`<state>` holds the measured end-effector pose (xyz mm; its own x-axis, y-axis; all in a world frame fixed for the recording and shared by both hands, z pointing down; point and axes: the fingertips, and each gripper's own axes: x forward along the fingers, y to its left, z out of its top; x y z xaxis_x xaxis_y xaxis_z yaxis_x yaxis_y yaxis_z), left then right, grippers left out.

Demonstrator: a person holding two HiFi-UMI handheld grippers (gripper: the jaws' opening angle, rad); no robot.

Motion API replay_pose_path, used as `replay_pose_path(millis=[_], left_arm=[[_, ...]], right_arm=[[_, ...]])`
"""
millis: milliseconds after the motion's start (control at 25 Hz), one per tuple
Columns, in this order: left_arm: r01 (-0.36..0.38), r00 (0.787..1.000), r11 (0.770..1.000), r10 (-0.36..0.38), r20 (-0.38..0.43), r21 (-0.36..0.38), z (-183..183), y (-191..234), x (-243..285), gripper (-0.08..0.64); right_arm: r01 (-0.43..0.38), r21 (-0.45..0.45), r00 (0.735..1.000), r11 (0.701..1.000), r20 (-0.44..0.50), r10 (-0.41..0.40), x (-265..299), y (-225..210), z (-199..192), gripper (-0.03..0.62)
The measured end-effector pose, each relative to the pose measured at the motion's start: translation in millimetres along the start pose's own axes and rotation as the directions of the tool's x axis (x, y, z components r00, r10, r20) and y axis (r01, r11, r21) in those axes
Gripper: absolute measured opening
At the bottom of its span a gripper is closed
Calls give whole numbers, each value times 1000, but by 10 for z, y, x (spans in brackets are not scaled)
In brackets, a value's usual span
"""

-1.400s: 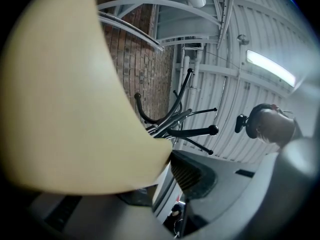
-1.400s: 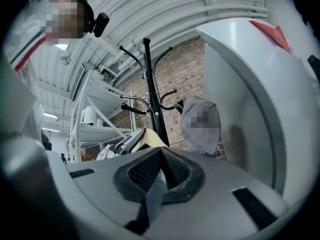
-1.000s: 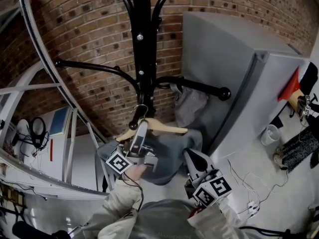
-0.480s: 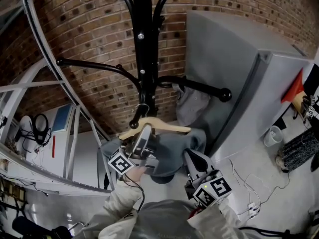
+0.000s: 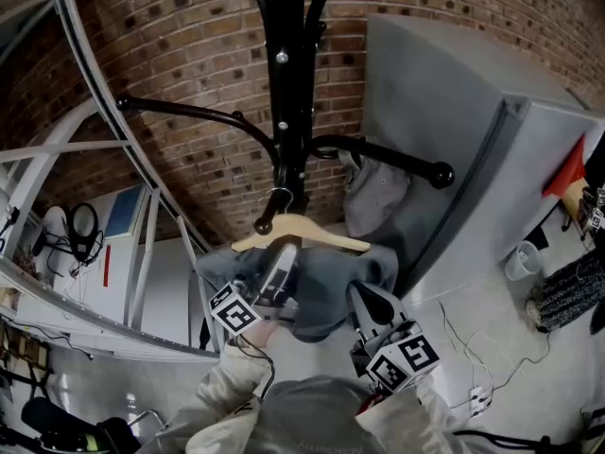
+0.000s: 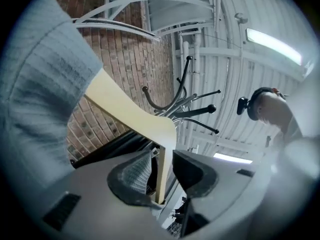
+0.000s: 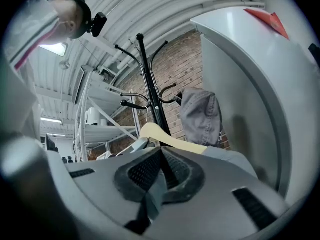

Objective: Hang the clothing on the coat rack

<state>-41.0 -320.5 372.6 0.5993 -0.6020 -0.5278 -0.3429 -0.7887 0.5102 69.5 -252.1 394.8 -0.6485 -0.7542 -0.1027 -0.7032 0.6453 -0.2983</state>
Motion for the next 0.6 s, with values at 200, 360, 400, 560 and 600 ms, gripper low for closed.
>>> replay_pose_path(millis=[200, 360, 400, 560, 600], left_arm=[[-53, 997, 993, 58, -44, 105, -12, -72, -133, 106], [-128, 990, 976, 135, -32, 174, 92, -73, -334, 49], [-144, 988, 971, 153, -29, 192, 117, -82, -388, 42], [-199, 976, 944, 215, -33, 262, 148, -139, -573, 22], [-208, 973, 936, 228, -40, 285, 129, -165, -609, 17]], right_arm=[[-28, 9, 1000, 1000, -9, 28, 49, 84, -57, 23], [-57, -11, 998, 998, -22, 57, 91, 194, -111, 23], [-62, -12, 998, 998, -27, 61, 92, 218, -122, 23], [-76, -6, 996, 997, -42, 75, 78, 273, -171, 23], [-80, -5, 996, 997, -46, 80, 71, 284, -181, 24]])
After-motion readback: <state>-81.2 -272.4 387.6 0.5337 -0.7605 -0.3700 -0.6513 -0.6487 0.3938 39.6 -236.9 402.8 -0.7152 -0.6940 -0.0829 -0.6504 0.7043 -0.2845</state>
